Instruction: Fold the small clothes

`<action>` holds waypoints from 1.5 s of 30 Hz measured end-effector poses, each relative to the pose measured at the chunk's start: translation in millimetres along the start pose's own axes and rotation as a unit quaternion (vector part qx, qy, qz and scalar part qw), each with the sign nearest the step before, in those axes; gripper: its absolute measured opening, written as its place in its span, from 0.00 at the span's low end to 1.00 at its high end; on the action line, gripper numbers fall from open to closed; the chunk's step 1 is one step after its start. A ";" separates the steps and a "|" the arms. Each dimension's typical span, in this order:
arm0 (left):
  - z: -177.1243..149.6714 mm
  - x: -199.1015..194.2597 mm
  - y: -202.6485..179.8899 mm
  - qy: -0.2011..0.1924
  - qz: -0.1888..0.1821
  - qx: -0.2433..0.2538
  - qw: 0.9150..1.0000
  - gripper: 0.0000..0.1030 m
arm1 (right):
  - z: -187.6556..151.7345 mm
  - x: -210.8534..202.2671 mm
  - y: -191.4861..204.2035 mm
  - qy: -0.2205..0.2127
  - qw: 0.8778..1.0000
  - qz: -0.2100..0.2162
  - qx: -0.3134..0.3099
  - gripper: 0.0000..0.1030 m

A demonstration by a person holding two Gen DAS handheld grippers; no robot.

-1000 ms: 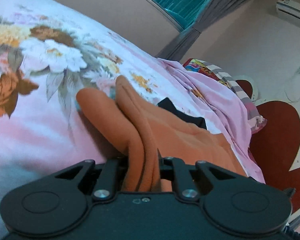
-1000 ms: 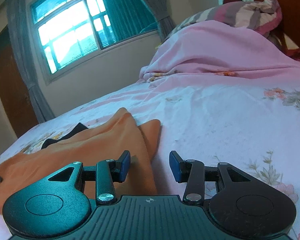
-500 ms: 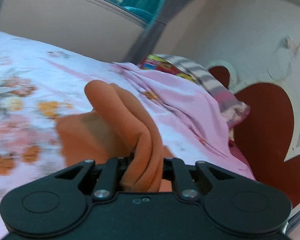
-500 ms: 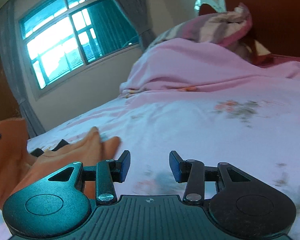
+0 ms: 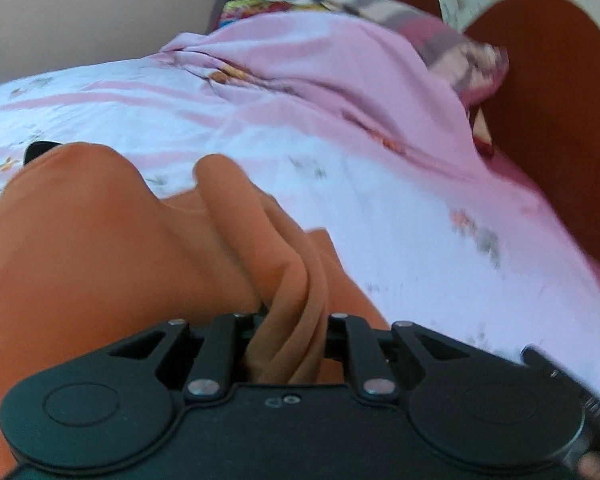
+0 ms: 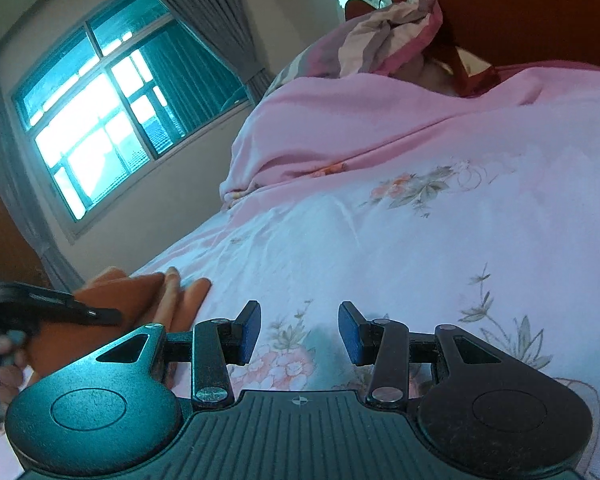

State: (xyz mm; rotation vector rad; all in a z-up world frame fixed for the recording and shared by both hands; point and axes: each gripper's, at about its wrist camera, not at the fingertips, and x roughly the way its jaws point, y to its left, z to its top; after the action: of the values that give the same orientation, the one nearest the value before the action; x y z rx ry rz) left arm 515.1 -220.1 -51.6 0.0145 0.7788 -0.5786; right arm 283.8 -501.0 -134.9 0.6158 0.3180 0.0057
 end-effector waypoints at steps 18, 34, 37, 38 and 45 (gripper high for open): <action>-95.1 -176.4 80.6 -0.142 0.090 0.002 0.986 0.81 | 2.3 -11.6 20.9 0.028 0.999 0.025 0.019 0.42; -150.3 -125.2 114.9 -0.084 0.108 -0.021 0.990 0.81 | -45.4 61.9 163.7 0.165 0.974 0.139 0.072 0.77; -153.4 -123.6 122.3 -0.087 0.102 -0.037 0.990 0.82 | -45.7 88.5 170.9 0.177 0.975 0.111 0.072 0.69; -152.9 -123.5 122.5 -0.086 0.101 -0.035 0.991 0.81 | -44.9 96.7 174.4 0.181 0.976 0.098 0.065 0.46; -153.3 -122.7 125.3 -0.087 0.139 -0.020 0.986 0.81 | 3.9 51.1 220.3 0.060 0.979 0.175 -0.082 0.12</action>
State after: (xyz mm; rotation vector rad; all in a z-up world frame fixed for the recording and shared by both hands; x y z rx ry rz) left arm 407.1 -20.7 -104.8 0.0354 0.6050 -0.2948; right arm 353.2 -318.0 -21.5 0.5010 0.3187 0.4058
